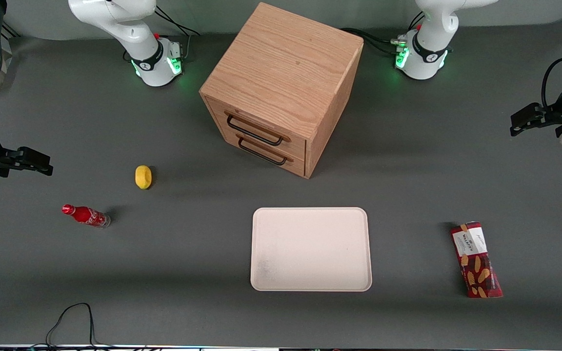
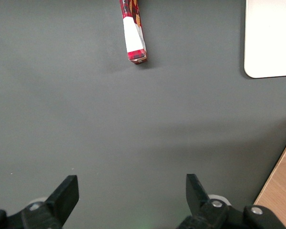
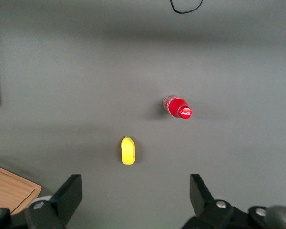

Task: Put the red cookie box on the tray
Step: 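Move the left gripper down over the red plaid shortbread box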

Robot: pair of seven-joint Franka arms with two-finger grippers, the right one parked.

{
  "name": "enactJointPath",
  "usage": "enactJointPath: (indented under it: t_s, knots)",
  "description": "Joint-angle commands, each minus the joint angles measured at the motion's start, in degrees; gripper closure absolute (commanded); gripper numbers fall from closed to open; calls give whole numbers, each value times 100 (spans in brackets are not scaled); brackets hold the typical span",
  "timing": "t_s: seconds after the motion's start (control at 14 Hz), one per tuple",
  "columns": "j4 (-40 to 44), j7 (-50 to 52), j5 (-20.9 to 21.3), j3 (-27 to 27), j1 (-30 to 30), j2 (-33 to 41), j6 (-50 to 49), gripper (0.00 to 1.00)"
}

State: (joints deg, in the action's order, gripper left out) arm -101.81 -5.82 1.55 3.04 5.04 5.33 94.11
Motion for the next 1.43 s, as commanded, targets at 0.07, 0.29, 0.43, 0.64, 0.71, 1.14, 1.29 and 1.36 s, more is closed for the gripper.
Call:
enactJointPath:
  t_s: [0.07,0.29,0.43,0.64,0.71,1.14,1.29,1.36]
  knots:
    - [-138,63,91,74,59,126,64,0]
    - [-120,-33,91,65,33,-110,239,0]
    - [-77,-78,74,39,-20,-348,353,0]
    - [1035,106,21,-22,-203,-1470,460,0]
    - [1466,264,30,-145,-309,-1926,468,0]
    - [3254,283,-31,-752,-592,-4240,1362,0]
    - [3246,370,-32,-770,-600,-4610,1951,0]
    - [3229,371,-41,-770,-609,-4803,2162,0]
